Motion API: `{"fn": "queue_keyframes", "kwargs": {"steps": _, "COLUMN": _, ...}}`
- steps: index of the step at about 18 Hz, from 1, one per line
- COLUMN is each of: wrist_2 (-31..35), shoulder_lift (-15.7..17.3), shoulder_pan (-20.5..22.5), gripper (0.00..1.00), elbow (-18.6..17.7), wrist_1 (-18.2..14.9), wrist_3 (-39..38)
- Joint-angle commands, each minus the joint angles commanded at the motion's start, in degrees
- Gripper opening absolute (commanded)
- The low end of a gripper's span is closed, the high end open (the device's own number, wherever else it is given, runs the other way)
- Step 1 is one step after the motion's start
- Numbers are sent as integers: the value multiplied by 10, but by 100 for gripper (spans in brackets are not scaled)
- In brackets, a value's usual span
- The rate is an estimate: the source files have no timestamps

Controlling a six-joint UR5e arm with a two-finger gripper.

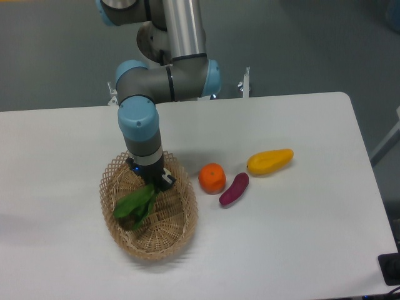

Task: Pick up the green vegetable from the basket
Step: 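Lift the bok choy out of the basket and carry it toward the mango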

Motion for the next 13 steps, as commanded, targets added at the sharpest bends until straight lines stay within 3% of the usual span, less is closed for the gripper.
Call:
{"fn": "queue_keyframes", "kwargs": {"steps": 5, "wrist_2": -4, "shoulder_lift": 19, "shoulder_pan": 47, "gripper": 36, "elbow": 45, "wrist_1": -14, "wrist_3": 55}}
{"fn": "queue_keyframes", "kwargs": {"steps": 11, "wrist_2": -32, "shoulder_lift": 20, "shoulder_pan": 140, "gripper": 36, "elbow": 123, "wrist_1": -88, "wrist_3": 159}}
{"fn": "queue_keyframes", "kwargs": {"steps": 13, "wrist_2": -55, "shoulder_lift": 21, "shoulder_pan": 172, "gripper": 36, "elbow": 135, "wrist_1": -91, "wrist_3": 190}}
